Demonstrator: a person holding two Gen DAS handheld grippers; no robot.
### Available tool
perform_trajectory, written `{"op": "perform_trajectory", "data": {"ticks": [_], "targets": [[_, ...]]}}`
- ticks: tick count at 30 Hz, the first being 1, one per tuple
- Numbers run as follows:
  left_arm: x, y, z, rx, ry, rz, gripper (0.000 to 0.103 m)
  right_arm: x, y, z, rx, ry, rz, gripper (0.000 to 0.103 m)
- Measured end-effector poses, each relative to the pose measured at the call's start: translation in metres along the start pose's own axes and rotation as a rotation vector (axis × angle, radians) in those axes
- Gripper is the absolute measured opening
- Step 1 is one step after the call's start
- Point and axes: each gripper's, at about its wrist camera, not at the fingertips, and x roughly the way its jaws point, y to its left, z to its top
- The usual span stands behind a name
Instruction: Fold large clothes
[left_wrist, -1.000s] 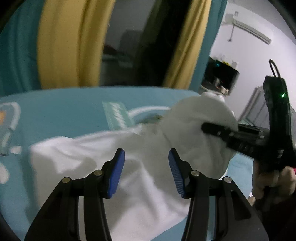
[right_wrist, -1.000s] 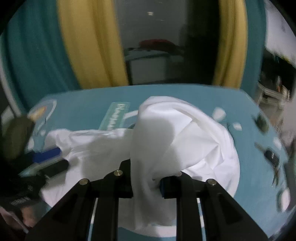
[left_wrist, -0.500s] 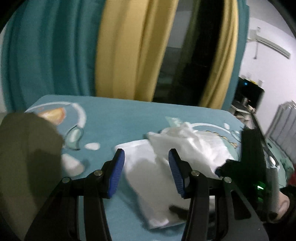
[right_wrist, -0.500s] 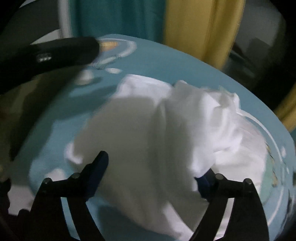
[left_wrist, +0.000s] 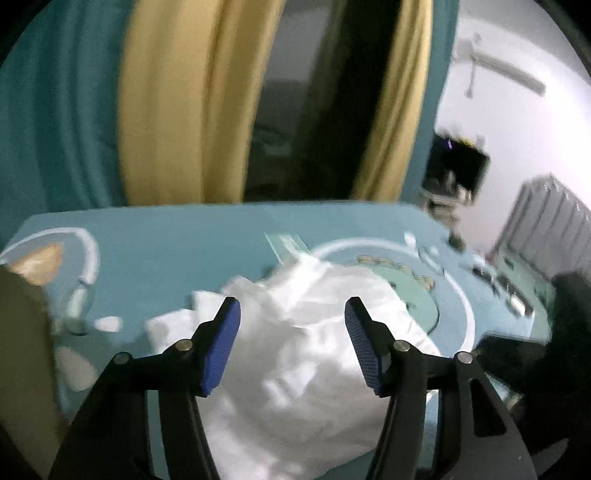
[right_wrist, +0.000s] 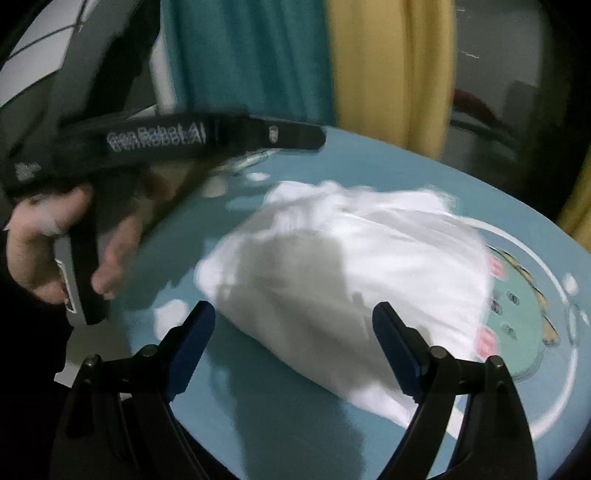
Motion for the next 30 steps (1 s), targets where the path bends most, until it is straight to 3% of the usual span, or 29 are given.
{"op": "perform_trajectory", "data": {"ticks": [3, 5, 8, 13, 16, 19, 24, 26, 30], "targets": [[0.043, -0.008, -0.017, 0.075, 0.106, 0.058, 0.062, -0.019, -0.029, -0.012, 0.084, -0.041, -0.066, 0.087], [0.058, 0.001, -0.031, 0.072, 0.162, 0.105, 0.062, -0.025, -0.044, -0.018, 0.127, -0.058, -0.112, 0.087], [0.048, 0.026, -0.046, -0.027, 0.162, 0.07, 0.062, -0.028, -0.062, -0.025, 0.191, -0.074, -0.153, 0.087], [0.014, 0.071, -0.07, -0.235, 0.154, 0.19, 0.062, -0.018, -0.083, -0.025, 0.249, -0.062, -0.198, 0.087], [-0.004, 0.087, -0.084, -0.289, 0.158, 0.234, 0.062, -0.005, -0.094, -0.023, 0.276, -0.039, -0.197, 0.087], [-0.017, 0.084, -0.082, -0.246, 0.137, 0.295, 0.062, 0.016, -0.098, -0.021, 0.303, -0.005, -0.178, 0.087], [-0.019, 0.061, -0.054, -0.089, 0.073, 0.269, 0.062, 0.021, -0.094, -0.021, 0.296, -0.01, -0.159, 0.087], [0.002, 0.052, -0.043, -0.002, 0.129, 0.242, 0.062, 0.019, -0.094, -0.022, 0.292, -0.014, -0.16, 0.087], [0.045, 0.05, -0.027, 0.035, 0.23, 0.139, 0.062, 0.011, -0.097, -0.025, 0.301, -0.028, -0.172, 0.087]]}}
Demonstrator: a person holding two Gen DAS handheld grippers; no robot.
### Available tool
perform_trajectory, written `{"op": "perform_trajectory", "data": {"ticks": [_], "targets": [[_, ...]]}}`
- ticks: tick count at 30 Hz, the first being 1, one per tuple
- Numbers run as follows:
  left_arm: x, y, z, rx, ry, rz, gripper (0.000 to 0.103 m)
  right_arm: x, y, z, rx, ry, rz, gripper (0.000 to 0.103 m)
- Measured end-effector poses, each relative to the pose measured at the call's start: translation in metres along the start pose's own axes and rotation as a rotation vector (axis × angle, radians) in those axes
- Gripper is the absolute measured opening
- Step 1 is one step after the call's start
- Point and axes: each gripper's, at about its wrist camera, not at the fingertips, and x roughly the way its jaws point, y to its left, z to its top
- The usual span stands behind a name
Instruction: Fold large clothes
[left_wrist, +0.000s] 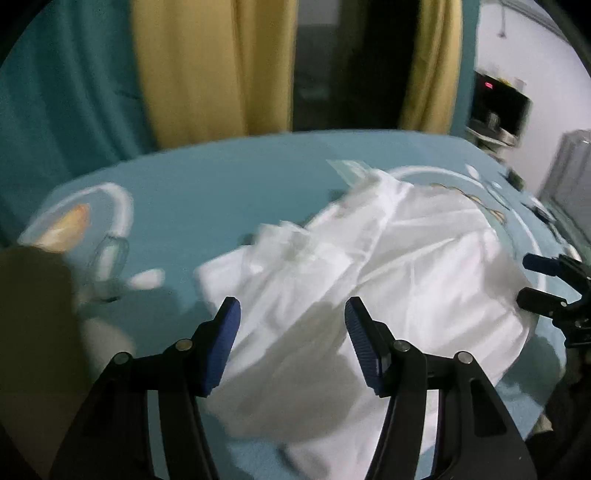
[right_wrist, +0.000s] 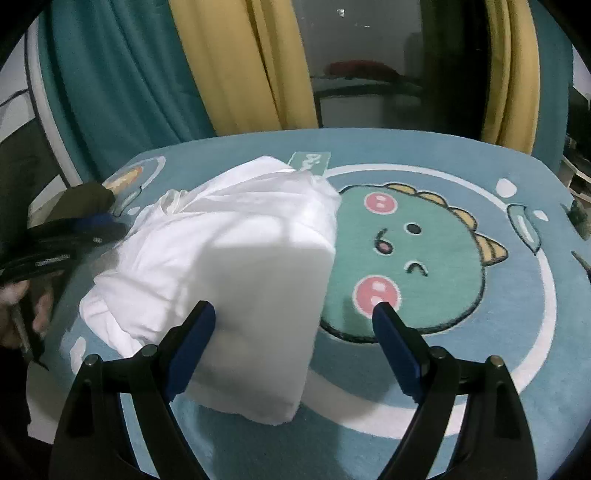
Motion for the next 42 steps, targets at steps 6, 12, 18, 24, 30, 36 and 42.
{"op": "perform_trajectory", "data": {"ticks": [6, 12, 18, 24, 30, 36, 42], "targets": [[0.04, 0.027, 0.018, -0.009, 0.055, 0.135, 0.062, -0.008, -0.013, 0.0, 0.022, -0.015, -0.026, 0.087], [-0.002, 0.056, 0.019, -0.176, -0.1, 0.23, 0.062, -0.007, -0.018, 0.008, 0.032, -0.029, -0.039, 0.087], [-0.011, 0.021, -0.004, -0.1, -0.02, -0.07, 0.062, 0.01, -0.015, 0.008, 0.03, -0.004, -0.024, 0.087], [0.011, 0.008, -0.024, -0.064, 0.074, -0.141, 0.056, 0.013, -0.016, 0.006, 0.045, -0.001, -0.018, 0.087], [-0.022, -0.001, -0.032, -0.055, 0.037, -0.209, 0.009, 0.01, -0.019, 0.004, 0.047, 0.003, -0.021, 0.087], [-0.055, 0.005, -0.039, -0.077, 0.005, -0.17, 0.009, 0.014, -0.01, 0.005, 0.006, 0.034, -0.033, 0.087], [-0.028, 0.008, -0.066, -0.12, 0.105, -0.138, 0.009, 0.03, -0.009, 0.001, 0.013, 0.118, -0.017, 0.087]]}}
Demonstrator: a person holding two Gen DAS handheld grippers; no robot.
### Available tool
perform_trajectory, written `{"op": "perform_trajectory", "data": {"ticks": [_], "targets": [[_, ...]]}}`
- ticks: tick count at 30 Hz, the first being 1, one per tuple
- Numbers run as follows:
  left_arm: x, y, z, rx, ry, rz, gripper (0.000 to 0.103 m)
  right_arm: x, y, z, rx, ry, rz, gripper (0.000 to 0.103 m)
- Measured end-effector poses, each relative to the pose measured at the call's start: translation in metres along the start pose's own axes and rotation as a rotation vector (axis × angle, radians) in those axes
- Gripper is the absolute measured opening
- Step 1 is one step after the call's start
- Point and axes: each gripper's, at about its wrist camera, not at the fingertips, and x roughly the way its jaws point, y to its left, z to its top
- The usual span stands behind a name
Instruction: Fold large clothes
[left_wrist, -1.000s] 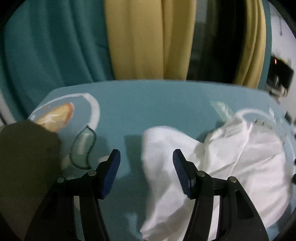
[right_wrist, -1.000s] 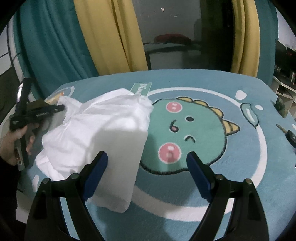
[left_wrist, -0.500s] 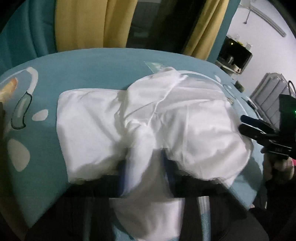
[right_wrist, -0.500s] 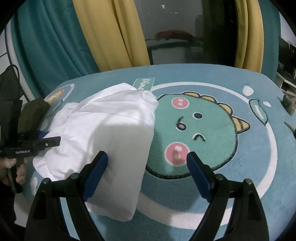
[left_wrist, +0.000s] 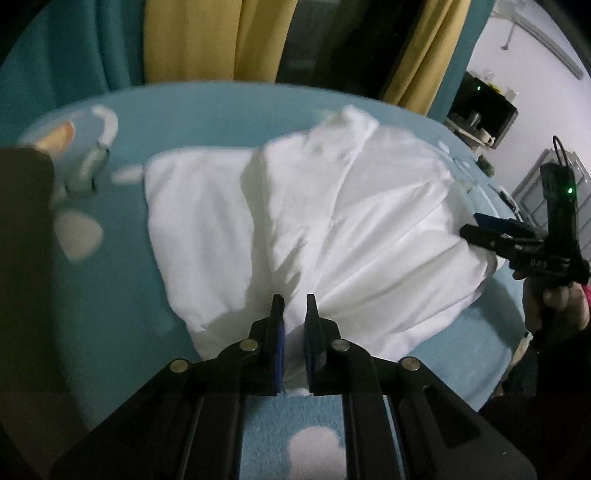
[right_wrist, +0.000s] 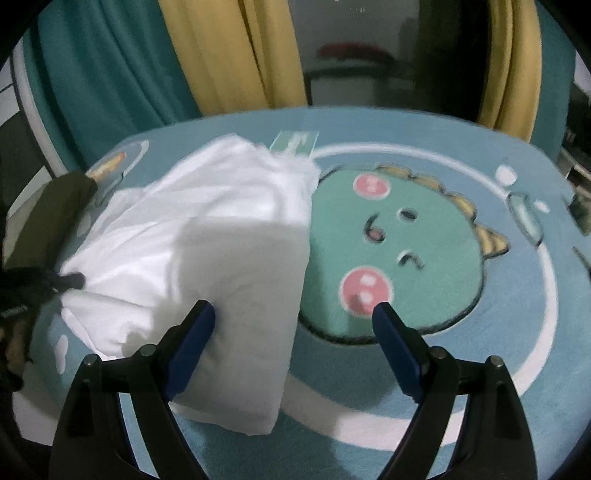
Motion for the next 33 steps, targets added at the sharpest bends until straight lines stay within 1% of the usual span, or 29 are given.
{"op": "perform_trajectory", "data": {"ticks": [2, 5, 7, 8, 9, 11, 12, 15, 16, 19, 22, 24, 25, 26, 27, 29, 31, 33], "targets": [[-0.003, -0.002, -0.002, -0.007, -0.012, 0.009, 0.01, 0.001, 0.0, -0.002, 0.009, -0.002, -0.012, 0.091], [-0.004, -0.002, -0.001, -0.02, -0.008, 0.015, 0.01, -0.001, 0.002, -0.004, 0.012, -0.003, -0.016, 0.091], [-0.009, -0.003, 0.001, -0.019, -0.018, 0.016, 0.014, -0.005, 0.005, -0.004, -0.002, -0.015, -0.027, 0.091], [-0.011, -0.004, 0.001, -0.019, -0.027, 0.017, 0.023, -0.008, 0.006, -0.004, -0.007, -0.02, -0.032, 0.091], [-0.018, -0.003, 0.002, -0.021, -0.047, 0.018, 0.035, -0.011, 0.007, -0.004, -0.013, -0.031, -0.033, 0.091], [-0.029, 0.002, 0.003, -0.035, -0.078, 0.02, 0.045, -0.014, 0.008, -0.003, -0.016, -0.045, -0.032, 0.091], [-0.034, 0.005, 0.004, -0.046, -0.092, 0.029, 0.048, -0.016, 0.007, -0.002, -0.015, -0.049, -0.032, 0.091], [-0.049, 0.019, 0.01, -0.076, -0.147, 0.118, 0.054, -0.02, 0.006, 0.0, -0.014, -0.057, -0.026, 0.091], [-0.052, 0.025, 0.012, -0.091, -0.162, 0.134, 0.056, -0.022, 0.005, 0.001, -0.017, -0.063, -0.027, 0.091], [-0.054, 0.047, 0.018, -0.161, -0.181, 0.159, 0.059, -0.028, 0.004, 0.006, -0.018, -0.084, -0.027, 0.091], [-0.042, 0.07, 0.023, -0.224, -0.161, 0.162, 0.059, -0.031, 0.002, 0.011, -0.018, -0.103, -0.026, 0.091], [-0.029, 0.085, 0.025, -0.283, -0.138, 0.126, 0.06, -0.032, 0.0, 0.013, -0.017, -0.111, -0.029, 0.091], [-0.023, 0.089, 0.027, -0.302, -0.124, 0.097, 0.06, -0.032, -0.001, 0.014, -0.014, -0.113, -0.032, 0.091], [-0.014, 0.095, 0.027, -0.327, -0.099, 0.051, 0.06, -0.032, -0.001, 0.016, -0.011, -0.114, -0.033, 0.091], [-0.013, 0.097, 0.028, -0.329, -0.126, 0.033, 0.062, -0.032, -0.002, 0.017, -0.008, -0.114, -0.033, 0.091], [-0.01, 0.1, 0.031, -0.338, -0.12, 0.018, 0.064, -0.031, -0.003, 0.018, -0.005, -0.115, -0.034, 0.091], [-0.007, 0.098, 0.033, -0.343, -0.108, -0.019, 0.071, -0.03, -0.005, 0.021, 0.004, -0.118, -0.025, 0.091], [-0.003, 0.094, 0.036, -0.332, -0.089, -0.083, 0.075, -0.028, -0.008, 0.023, 0.017, -0.119, -0.01, 0.091]]}}
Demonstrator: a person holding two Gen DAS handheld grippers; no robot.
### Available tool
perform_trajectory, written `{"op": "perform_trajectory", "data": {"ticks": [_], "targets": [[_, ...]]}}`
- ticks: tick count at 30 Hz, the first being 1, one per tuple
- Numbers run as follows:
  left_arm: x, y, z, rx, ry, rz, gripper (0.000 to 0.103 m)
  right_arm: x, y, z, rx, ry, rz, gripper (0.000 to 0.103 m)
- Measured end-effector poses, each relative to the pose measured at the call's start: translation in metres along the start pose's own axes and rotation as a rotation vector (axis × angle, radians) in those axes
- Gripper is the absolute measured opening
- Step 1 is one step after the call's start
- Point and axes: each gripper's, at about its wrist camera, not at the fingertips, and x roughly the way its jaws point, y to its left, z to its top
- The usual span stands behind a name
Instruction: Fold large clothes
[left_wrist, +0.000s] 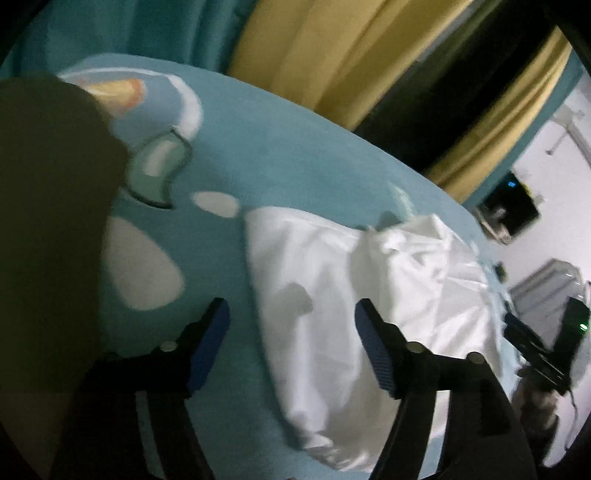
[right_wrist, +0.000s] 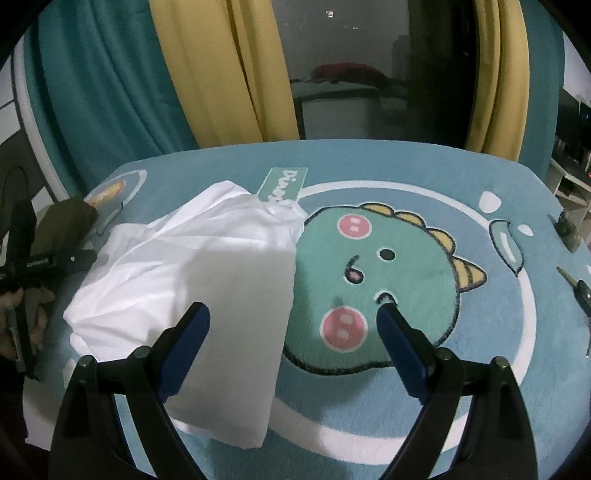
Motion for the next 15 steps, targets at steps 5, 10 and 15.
{"op": "perform_trajectory", "data": {"ticks": [5, 10, 15], "targets": [[0.017, -0.023, -0.006, 0.024, 0.086, -0.163, 0.076, 0.011, 0.0, 0.002, 0.014, 0.016, 0.007, 0.091], [0.032, -0.046, -0.013, 0.017, 0.118, -0.243, 0.077, 0.022, 0.003, -0.001, 0.014, 0.046, 0.014, 0.091], [0.044, -0.074, -0.022, 0.038, 0.154, -0.308, 0.084, 0.032, -0.001, -0.01, 0.058, 0.081, 0.04, 0.091]]}}
